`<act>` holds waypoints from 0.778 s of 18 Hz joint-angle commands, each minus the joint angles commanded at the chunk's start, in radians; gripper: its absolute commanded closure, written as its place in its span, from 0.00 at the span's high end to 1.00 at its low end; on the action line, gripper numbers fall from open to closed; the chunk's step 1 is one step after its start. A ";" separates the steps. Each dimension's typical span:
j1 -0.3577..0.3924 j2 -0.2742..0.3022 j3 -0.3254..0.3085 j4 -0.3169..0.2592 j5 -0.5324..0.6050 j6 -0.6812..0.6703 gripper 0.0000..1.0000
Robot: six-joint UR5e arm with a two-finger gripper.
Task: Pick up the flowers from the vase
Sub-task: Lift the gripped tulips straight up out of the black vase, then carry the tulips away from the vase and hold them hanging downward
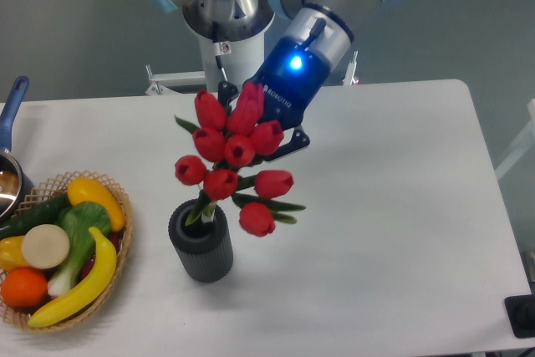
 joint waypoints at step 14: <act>0.109 -0.018 0.045 -0.006 0.216 0.188 0.04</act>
